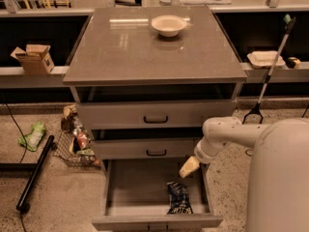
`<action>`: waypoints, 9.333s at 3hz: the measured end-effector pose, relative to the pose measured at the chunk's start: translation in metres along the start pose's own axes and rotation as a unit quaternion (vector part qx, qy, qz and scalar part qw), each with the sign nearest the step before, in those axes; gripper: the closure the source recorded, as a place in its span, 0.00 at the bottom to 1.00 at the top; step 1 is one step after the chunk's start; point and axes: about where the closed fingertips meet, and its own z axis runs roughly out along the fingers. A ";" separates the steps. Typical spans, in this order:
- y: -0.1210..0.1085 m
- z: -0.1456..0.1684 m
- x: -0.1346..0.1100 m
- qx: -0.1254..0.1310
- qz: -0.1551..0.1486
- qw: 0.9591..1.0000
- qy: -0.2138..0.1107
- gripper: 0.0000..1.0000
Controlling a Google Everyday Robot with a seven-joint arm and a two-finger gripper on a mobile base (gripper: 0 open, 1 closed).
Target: Pick blue chip bag from bottom drawer and place on counter
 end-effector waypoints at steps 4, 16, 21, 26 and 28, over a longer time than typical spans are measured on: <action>0.017 0.119 0.027 -0.088 0.080 0.993 -0.003 0.00; -0.024 0.204 0.037 -0.245 0.088 0.961 -0.094 1.00; -0.018 0.061 0.059 -0.132 -0.111 0.968 -0.183 1.00; 0.037 -0.154 0.024 0.025 -0.307 0.919 -0.247 1.00; 0.045 -0.234 -0.006 0.086 -0.355 0.897 -0.247 1.00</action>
Offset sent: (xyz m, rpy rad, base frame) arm -0.0269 0.0131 -0.1235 0.1539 0.1155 -0.1576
